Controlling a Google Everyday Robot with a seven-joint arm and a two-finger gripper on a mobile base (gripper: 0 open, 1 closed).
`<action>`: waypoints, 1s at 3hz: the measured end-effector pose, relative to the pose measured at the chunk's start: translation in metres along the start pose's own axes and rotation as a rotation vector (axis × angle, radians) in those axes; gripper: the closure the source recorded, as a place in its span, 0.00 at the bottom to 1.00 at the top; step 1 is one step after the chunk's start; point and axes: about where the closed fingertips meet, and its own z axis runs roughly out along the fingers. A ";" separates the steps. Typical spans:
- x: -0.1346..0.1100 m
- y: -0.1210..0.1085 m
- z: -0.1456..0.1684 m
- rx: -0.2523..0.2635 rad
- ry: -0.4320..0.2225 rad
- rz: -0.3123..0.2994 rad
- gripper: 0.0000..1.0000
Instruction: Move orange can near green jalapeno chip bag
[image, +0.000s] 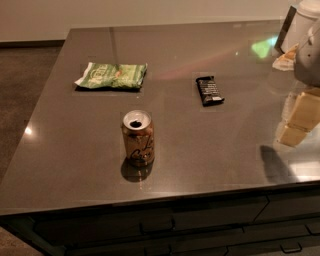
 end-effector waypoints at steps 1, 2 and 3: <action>-0.005 0.000 -0.001 0.001 -0.009 -0.006 0.00; -0.030 0.006 0.008 -0.014 -0.056 -0.045 0.00; -0.067 0.020 0.023 -0.039 -0.127 -0.100 0.00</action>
Offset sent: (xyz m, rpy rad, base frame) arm 0.0052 0.0738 -0.0168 0.1031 0.0076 0.1469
